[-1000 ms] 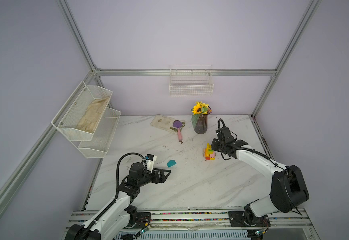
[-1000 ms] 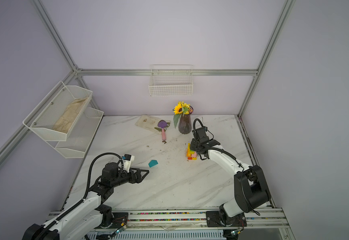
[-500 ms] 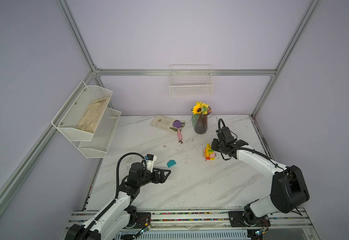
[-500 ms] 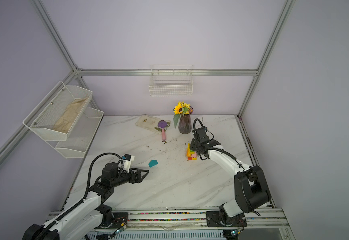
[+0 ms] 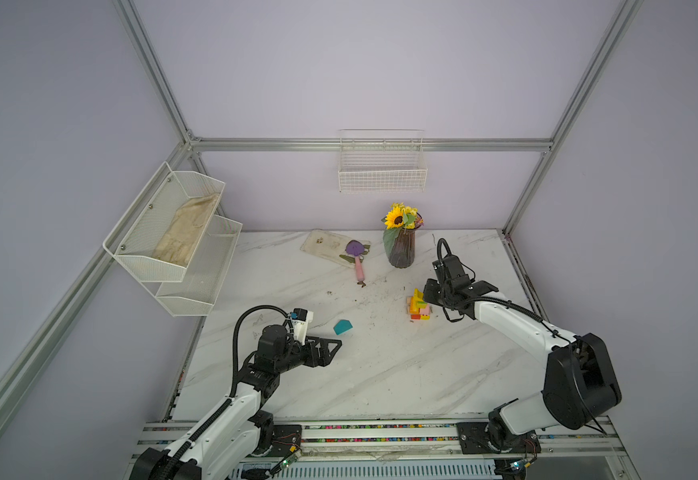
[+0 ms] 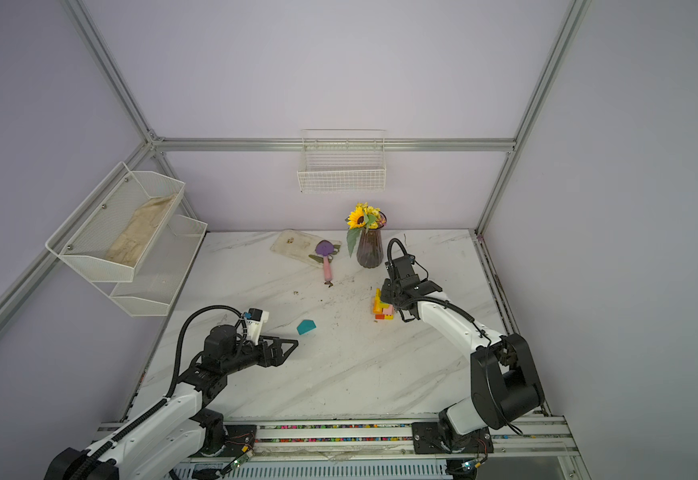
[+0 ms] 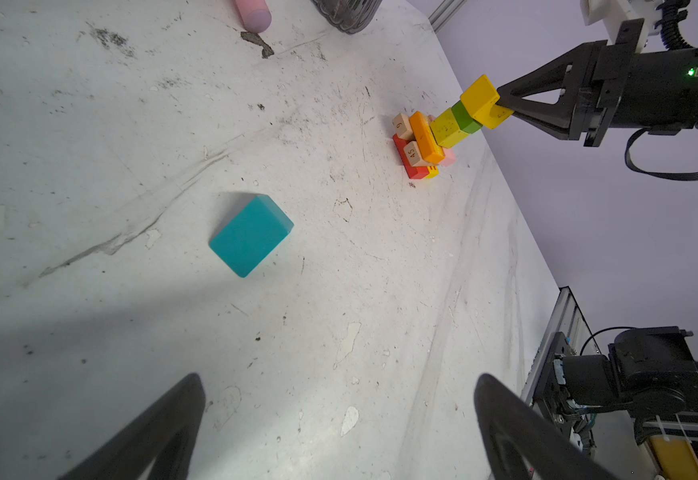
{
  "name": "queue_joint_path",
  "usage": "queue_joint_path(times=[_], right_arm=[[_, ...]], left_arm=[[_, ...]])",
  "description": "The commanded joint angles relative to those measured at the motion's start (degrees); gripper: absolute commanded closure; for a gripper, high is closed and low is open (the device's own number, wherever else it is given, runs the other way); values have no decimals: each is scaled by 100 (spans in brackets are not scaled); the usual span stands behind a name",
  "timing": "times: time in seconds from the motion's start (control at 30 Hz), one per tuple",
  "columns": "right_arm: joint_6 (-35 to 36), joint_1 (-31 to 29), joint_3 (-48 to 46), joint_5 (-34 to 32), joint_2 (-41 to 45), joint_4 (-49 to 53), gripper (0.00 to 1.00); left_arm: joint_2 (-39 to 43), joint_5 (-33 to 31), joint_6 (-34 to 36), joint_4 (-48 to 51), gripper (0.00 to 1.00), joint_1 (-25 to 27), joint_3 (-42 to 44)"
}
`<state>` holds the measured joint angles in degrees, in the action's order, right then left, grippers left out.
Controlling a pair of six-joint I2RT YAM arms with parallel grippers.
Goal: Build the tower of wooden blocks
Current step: 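Lower the yellow arch block onto the lime-green cube with the right gripper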
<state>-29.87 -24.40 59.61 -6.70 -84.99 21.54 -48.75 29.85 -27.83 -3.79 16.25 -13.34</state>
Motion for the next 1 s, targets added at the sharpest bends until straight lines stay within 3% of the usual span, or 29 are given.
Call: queue_joint_path(times=[0.0,0.1,0.23,0.5,0.73,0.97], right_arm=[[34,10,-64,-139,149,148,93],[34,12,-64,-135,136,140,81],[42,9,-33,-147,89,155,74],[42,6,-20,-131,35,131,74],[34,10,-46,-70,37,52,86],[34,10,30,-97,-44,61,89]], left_arm=[[75,84,112,-218,0,1,-169],[72,83,112,-218,0,1,-166],[75,83,112,-211,0,1,-166],[72,83,112,-214,0,1,-169],[69,83,112,-217,0,1,-169],[72,83,111,-217,0,1,-168]])
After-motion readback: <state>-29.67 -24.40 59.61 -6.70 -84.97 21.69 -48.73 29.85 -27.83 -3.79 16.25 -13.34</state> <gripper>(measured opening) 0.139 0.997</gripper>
